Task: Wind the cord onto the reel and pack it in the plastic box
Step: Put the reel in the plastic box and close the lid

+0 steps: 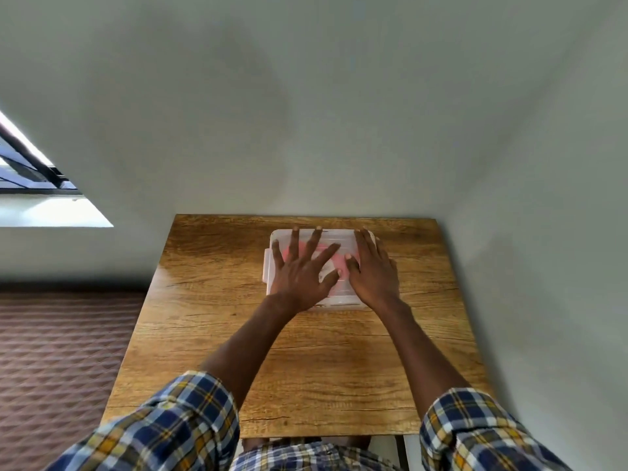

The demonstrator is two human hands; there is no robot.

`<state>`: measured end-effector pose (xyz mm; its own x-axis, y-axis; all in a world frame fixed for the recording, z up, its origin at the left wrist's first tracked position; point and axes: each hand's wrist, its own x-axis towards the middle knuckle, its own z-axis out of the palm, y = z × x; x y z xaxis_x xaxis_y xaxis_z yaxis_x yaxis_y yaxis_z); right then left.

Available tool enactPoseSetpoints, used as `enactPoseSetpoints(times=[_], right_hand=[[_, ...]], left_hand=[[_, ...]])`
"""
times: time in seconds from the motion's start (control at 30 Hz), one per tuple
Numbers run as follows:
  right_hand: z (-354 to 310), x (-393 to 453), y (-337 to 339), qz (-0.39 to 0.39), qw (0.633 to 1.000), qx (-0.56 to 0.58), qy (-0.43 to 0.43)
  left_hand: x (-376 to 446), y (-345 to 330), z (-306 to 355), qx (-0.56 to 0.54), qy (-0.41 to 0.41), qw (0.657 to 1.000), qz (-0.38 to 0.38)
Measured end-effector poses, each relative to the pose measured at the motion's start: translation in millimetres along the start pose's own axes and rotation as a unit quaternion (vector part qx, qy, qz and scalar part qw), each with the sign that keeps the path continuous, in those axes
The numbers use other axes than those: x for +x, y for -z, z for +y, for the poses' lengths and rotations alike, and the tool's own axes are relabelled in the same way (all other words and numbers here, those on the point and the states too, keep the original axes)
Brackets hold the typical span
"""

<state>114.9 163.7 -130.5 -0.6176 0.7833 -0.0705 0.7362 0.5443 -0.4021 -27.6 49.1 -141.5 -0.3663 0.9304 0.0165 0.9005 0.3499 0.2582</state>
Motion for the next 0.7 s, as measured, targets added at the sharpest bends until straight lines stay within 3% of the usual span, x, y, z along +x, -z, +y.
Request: enactPoseSetpoints(times=[0.1, 0.23, 0.33, 0.47, 0.57, 0.7], right_hand=[[4.4, 6.1, -1.9, 0.007, 0.999, 0.051, 0.008], [15.4, -7.1, -4.8, 0.066, 0.965, 0.250, -0.047], [22.4, -24.5, -4.3, 0.010, 0.888, 0.436, -0.148], [31.6, -25.9, 4.4, -0.053, 0.779, 0.581, -0.229], [41.6, -33.3, 6.4, -0.058, 0.725, 0.602, -0.330], [48.7, -30.5, 14.0, -0.032, 0.642, 0.669, -0.373]], left_hand=[[-1.3, -8.0, -1.1, 0.026, 0.002, 0.999, 0.033], [-1.4, -8.9, -0.7, 0.036, -0.002, 0.998, 0.048], [-3.1, -4.1, 2.8, 0.036, 0.002, 0.999, 0.033], [0.2, 3.9, 7.8, 0.019, 0.012, 1.000, 0.002], [7.4, 6.4, 21.5, -0.008, -0.038, 0.999, -0.007], [23.0, -0.2, 55.0, -0.020, -0.110, 0.992, -0.056]])
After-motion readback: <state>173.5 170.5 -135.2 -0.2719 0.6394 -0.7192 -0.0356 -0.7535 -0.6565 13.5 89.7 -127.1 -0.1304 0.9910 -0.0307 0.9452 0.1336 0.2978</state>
